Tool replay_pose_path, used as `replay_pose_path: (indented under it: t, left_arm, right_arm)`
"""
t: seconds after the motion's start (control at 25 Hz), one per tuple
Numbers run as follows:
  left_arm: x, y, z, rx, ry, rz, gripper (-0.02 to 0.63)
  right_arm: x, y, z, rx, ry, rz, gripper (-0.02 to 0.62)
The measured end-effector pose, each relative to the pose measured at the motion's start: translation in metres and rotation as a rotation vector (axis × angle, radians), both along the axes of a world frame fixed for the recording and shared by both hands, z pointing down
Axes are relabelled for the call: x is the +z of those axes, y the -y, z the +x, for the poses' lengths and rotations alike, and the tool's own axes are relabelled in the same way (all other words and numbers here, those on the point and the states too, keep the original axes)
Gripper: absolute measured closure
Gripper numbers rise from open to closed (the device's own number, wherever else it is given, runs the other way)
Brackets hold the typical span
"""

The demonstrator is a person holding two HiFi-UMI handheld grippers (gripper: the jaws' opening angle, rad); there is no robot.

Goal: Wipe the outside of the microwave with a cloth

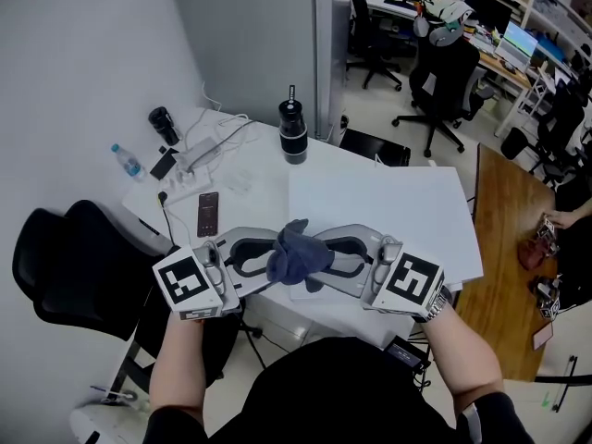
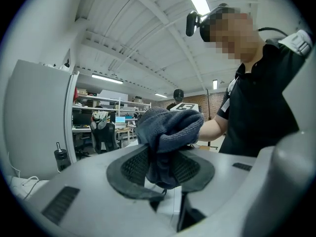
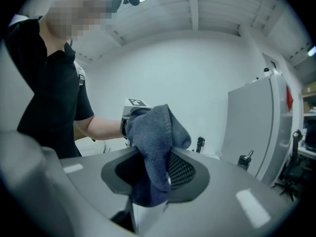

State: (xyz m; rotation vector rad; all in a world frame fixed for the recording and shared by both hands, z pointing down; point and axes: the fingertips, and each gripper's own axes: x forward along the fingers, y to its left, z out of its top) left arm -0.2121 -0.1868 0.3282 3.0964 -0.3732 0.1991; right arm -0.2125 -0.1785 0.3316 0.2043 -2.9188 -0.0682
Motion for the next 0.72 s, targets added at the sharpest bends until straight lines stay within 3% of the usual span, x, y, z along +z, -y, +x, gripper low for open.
replay_pose_path:
  t: [0.2, 0.36, 0.52, 0.72]
  left_arm:
    - [0.007, 0.009, -0.007, -0.074, 0.042, 0.027, 0.462]
    - [0.017, 0.021, -0.026, -0.181, 0.064, 0.039, 0.454]
    - [0.023, 0.029, -0.04, -0.276, 0.05, 0.041, 0.454]
    - [0.026, 0.029, -0.045, -0.32, 0.036, 0.054, 0.472]
  right_arm:
    - [0.011, 0.015, 0.009, 0.1, -0.031, -0.007, 0.499]
    - [0.027, 0.036, 0.011, 0.224, -0.073, -0.064, 0.508]
    - [0.051, 0.056, 0.012, 0.34, -0.151, -0.136, 0.515]
    - [0.08, 0.075, 0.012, 0.461, -0.272, -0.209, 0.518]
